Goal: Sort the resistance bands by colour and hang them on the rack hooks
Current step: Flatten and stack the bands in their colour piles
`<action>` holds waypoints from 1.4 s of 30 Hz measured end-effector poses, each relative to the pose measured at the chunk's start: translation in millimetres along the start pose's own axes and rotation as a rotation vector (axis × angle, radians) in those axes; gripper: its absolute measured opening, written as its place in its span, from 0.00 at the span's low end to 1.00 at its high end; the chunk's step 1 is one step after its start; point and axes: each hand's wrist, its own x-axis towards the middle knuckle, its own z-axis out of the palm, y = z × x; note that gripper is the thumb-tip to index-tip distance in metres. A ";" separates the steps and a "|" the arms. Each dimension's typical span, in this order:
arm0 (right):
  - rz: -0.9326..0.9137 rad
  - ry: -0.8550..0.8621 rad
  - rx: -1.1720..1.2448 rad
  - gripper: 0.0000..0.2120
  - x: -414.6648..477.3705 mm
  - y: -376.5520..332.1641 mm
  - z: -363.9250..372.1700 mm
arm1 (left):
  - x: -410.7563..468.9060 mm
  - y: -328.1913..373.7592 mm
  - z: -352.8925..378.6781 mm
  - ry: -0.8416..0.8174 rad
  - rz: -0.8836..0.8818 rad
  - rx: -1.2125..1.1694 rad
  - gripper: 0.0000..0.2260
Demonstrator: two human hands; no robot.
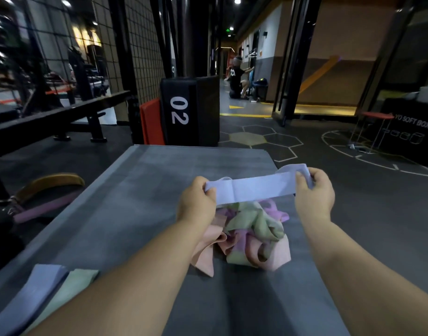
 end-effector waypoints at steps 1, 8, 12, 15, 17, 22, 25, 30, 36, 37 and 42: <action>-0.008 -0.005 0.021 0.06 -4.7 -5.8 -3.9 | -5.1 0.8 -7.7 0.014 -0.005 -0.005 0.06; -0.038 -0.122 0.020 0.02 -65.7 -41.0 -47.9 | -65.6 -11.1 -65.5 0.038 -0.022 -0.063 0.04; 0.022 -0.222 -0.068 0.03 -106.1 -32.8 -65.6 | -107.2 -41.4 -81.1 -0.019 -0.087 -0.037 0.05; 0.101 -0.307 -0.150 0.02 -134.5 -18.7 -74.1 | -141.2 -68.2 -84.4 -0.070 -0.165 -0.060 0.06; 0.151 -0.373 -0.198 0.01 -148.9 -9.9 -79.6 | -161.5 -84.0 -83.5 -0.078 -0.218 -0.073 0.08; 0.190 -0.461 -0.298 0.02 -165.9 6.3 -90.5 | -191.7 -100.9 -81.4 -0.067 -0.263 -0.090 0.08; 0.207 -0.470 -0.324 0.03 -167.8 15.5 -93.4 | -194.2 -103.3 -80.6 -0.062 -0.263 -0.101 0.09; 0.230 -0.560 -0.478 0.06 -160.8 29.4 -88.8 | -186.8 -108.8 -74.6 -0.157 -0.232 -0.021 0.11; 0.241 -0.555 -0.649 0.13 -146.4 33.7 -92.6 | -178.2 -113.8 -69.2 -0.251 -0.190 0.166 0.05; 0.242 -0.530 -0.664 0.15 -144.1 34.3 -96.0 | -177.8 -114.3 -69.0 -0.246 -0.176 0.198 0.07; 0.294 -0.477 -0.547 0.16 -136.9 40.1 -116.7 | -174.5 -108.2 -69.7 -0.223 -0.043 0.178 0.11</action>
